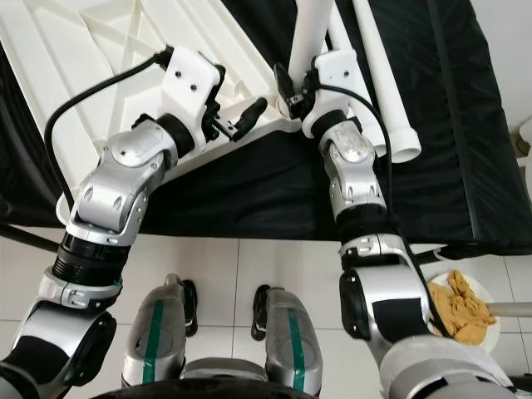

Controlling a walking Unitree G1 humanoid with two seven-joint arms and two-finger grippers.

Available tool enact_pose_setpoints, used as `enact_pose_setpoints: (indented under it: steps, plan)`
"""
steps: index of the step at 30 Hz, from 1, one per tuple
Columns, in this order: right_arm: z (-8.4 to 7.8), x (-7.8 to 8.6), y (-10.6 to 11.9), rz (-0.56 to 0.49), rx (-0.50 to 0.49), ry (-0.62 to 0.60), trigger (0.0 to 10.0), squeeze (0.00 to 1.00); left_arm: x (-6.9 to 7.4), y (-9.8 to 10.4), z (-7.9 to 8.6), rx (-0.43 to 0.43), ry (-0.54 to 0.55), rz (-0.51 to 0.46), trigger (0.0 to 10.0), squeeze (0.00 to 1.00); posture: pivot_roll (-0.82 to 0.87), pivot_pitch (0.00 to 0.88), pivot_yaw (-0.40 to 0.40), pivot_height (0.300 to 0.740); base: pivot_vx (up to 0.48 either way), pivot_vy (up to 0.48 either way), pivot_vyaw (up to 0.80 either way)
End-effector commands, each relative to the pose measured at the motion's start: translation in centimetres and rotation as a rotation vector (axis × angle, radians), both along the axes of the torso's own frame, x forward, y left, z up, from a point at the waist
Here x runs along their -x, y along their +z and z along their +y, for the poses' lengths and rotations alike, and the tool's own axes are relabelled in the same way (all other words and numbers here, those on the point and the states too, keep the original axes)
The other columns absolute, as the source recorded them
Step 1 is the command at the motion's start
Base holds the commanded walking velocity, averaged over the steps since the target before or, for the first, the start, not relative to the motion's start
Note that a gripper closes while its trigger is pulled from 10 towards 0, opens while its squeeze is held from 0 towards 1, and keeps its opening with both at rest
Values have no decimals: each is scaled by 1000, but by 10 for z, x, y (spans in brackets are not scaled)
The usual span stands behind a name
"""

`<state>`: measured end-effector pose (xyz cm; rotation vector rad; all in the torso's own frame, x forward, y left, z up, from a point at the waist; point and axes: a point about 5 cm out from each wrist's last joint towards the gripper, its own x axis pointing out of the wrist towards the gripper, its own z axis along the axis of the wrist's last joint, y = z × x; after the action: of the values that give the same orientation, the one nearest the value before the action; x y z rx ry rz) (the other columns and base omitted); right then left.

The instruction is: Building children table

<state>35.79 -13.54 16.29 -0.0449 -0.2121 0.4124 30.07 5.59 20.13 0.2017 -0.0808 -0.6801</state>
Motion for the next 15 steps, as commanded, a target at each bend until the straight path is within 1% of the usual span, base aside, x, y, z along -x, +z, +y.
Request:
enact_pose_setpoints:
  steps: [1,2,3,4,5,6,10,15]
  plan:
    - [-3,3,-21,108,-35,-16,10000,0,1,0,3,-2,39,-6,10000,0,108,93,-42,740,0,0,0]
    - [-3,3,-21,108,-35,-16,10000,0,1,0,3,-2,39,-6,10000,0,108,93,-42,740,0,0,0]
    - [-9,1,-25,153,-101,-61,10000,0,1,1,3,-2,39,-6,10000,0,107,94,-41,740,0,0,0]
    - [-12,0,-28,174,-115,-82,10000,0,1,1,3,-2,39,-6,10000,0,108,96,-40,740,0,0,0]
    - [-12,0,-28,174,-115,-82,10000,0,1,1,3,-2,39,-6,10000,0,108,96,-40,740,0,0,0]
    - [-13,-1,-31,198,-118,-99,10000,0,1,1,3,-2,39,-6,10000,0,109,97,-39,740,0,0,0]
    - [-13,-1,-32,210,-120,-102,10000,0,1,1,3,-2,39,-5,10000,0,109,97,-39,740,0,0,0]
    - [-8,-7,-28,239,-83,-82,10000,0,1,2,3,-2,41,-4,10000,0,109,101,-35,740,0,0,0]
